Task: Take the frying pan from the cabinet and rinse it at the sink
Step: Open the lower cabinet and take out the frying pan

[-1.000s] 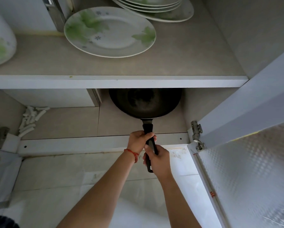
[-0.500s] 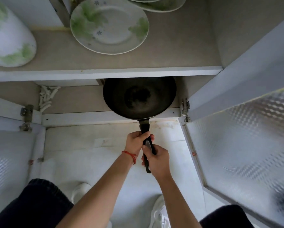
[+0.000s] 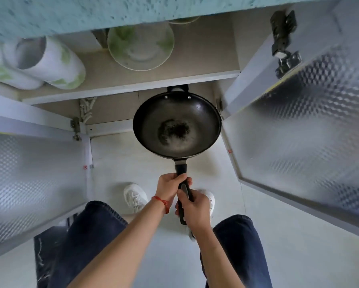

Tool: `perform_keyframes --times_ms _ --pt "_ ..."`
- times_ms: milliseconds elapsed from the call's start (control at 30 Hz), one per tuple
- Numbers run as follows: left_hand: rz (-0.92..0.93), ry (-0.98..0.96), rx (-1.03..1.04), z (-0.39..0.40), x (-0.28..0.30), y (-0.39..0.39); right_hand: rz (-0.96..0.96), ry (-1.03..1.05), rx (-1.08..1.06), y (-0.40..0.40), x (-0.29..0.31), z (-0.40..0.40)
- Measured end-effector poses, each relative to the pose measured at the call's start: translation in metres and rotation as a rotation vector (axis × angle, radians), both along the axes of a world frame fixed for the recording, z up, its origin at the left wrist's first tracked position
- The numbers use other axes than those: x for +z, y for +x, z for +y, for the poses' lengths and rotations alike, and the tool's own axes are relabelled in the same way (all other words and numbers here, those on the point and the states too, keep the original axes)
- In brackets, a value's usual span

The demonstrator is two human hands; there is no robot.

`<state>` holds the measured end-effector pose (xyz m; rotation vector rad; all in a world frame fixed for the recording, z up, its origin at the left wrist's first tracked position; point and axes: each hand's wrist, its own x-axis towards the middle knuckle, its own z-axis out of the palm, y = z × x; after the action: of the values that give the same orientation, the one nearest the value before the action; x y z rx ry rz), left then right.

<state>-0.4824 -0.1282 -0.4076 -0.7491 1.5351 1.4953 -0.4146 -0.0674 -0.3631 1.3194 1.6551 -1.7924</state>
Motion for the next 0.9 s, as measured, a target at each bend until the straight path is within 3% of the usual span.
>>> perform_keyframes --times_ms 333,533,900 --pt "-0.046 -0.055 -0.114 -0.021 0.119 0.041 0.000 -0.045 -0.128 0.048 0.120 -0.028" --pt "-0.027 -0.034 -0.265 -0.048 0.157 0.051 0.001 0.036 -0.250 0.066 0.150 -0.072" --pt "-0.041 -0.065 -0.568 -0.097 0.215 0.108 0.024 -0.021 -0.560 0.131 0.221 -0.140"
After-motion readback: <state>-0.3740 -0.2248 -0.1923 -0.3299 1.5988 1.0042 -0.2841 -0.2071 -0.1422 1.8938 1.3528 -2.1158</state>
